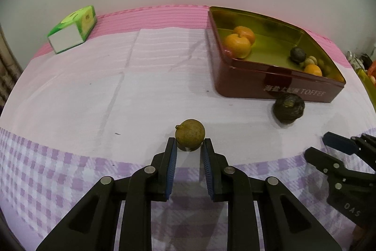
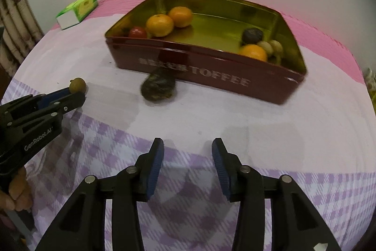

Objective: Organize fruits
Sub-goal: 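Close the left tool on the last longan while the right tool grasps the dark brown fruit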

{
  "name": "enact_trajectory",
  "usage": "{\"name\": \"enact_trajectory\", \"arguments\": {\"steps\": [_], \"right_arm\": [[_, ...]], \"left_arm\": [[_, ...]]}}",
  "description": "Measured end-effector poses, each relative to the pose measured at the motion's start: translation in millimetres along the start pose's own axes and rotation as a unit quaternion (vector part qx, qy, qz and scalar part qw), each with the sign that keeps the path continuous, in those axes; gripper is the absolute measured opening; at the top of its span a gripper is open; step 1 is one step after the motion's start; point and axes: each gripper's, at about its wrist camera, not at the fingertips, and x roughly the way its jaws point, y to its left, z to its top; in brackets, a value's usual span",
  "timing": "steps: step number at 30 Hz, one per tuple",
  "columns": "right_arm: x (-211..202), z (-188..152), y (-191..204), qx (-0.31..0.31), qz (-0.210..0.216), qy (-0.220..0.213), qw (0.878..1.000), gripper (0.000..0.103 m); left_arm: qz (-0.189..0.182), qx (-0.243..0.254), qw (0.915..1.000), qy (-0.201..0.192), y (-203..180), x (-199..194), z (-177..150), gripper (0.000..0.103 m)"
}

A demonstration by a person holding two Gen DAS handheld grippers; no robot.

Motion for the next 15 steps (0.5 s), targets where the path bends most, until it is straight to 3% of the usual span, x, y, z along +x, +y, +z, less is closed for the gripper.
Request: {"name": "enact_trajectory", "arguments": {"steps": [15], "right_arm": [[22, 34, 29, -0.009, -0.013, -0.022, 1.000, 0.044]], "left_arm": [[-0.003, -0.012, 0.9999, -0.010, 17, -3, -1, 0.023]]}}
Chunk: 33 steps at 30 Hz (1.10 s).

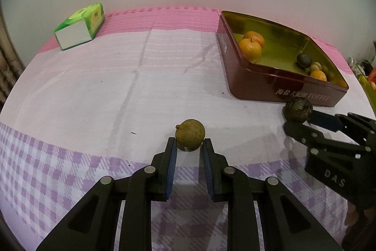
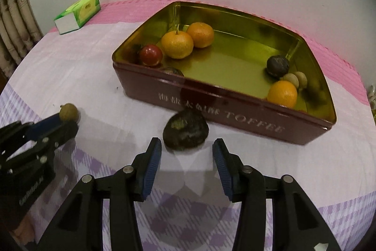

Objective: Organize fruits
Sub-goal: 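Close the left tool on the last longan while the right tool grasps the dark brown fruit, then carry the longan and dark brown fruit over the red tin with both tools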

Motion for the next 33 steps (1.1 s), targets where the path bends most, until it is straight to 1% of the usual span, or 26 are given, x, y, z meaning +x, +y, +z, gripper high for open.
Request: {"name": "enact_trajectory", "arguments": {"steps": [5, 8, 9, 22, 27, 33], "right_arm": [[3, 5, 1, 0.007, -0.001, -0.004, 1.000, 0.043], [4, 6, 4, 0.005, 0.001, -0.007, 1.000, 0.035], [4, 6, 5, 0.003, 0.001, -0.008, 1.000, 0.035], [-2, -4, -6, 0.011, 0.006, -0.005, 1.000, 0.034], [-7, -11, -18, 0.021, 0.009, 0.001, 1.000, 0.034], [-15, -20, -37, 0.036, 0.004, 0.003, 0.999, 0.034]], "left_arm": [[0.002, -0.001, 1.0000, 0.000, -2, 0, 0, 0.023], [0.002, 0.001, 1.0000, -0.001, -1, 0, 0, 0.023], [0.003, 0.000, 1.0000, -0.001, -1, 0, 0, 0.023], [0.022, -0.003, 0.9997, 0.007, -8, 0, 2, 0.023], [0.028, 0.001, 0.9995, 0.010, -15, 0, 3, 0.023], [0.025, 0.011, 0.9995, 0.015, -29, -1, 4, 0.023]]}}
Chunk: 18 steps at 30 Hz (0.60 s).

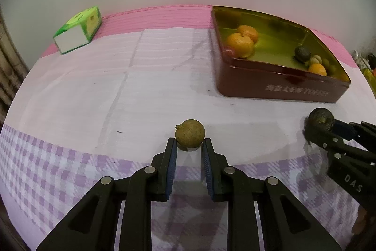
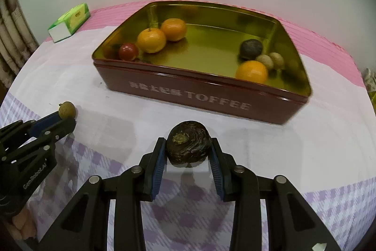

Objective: Organize fruits
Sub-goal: 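Carry the longan and dark brown fruit over the red tin with both tools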

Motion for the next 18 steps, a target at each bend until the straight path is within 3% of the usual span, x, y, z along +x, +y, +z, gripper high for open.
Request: {"name": "enact_trajectory", "arguments": {"steps": [12, 18], "right_arm": [[-25, -7, -39, 0.031, -0.009, -0.014, 0.999, 0.033], [-32, -7, -50, 0.042, -0.011, -0.019, 0.999, 0.033]], "left_arm": [[-0.020, 0.026, 0.9995, -0.005, -32, -6, 10, 0.022], [-0.043, 0.023, 0.9988, -0.002, -31, -8, 10, 0.015]]}}
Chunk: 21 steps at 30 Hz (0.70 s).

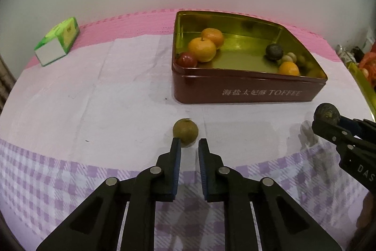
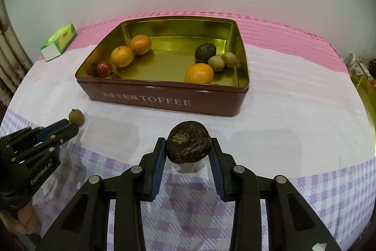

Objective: Organize fruits
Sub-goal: 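Carry the longan and dark brown fruit over the red tin with both tools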

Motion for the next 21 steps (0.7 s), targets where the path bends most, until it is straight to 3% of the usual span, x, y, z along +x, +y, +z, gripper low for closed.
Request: {"name": "enact_trajectory", "arguments": {"steps": [10, 21], "right_arm": [[7, -6, -3, 0.009, 0.003, 0.008, 1.000, 0.033], [20, -10, -2, 0.012, 0.006, 0.020, 1.000, 0.033]], "left_arm": [[-0.039, -0.027, 0.9988, 0.011, 15, 4, -4, 0.014], [-0.026, -0.012, 0.9996, 0.005, 7, 9, 0, 0.024]]}}
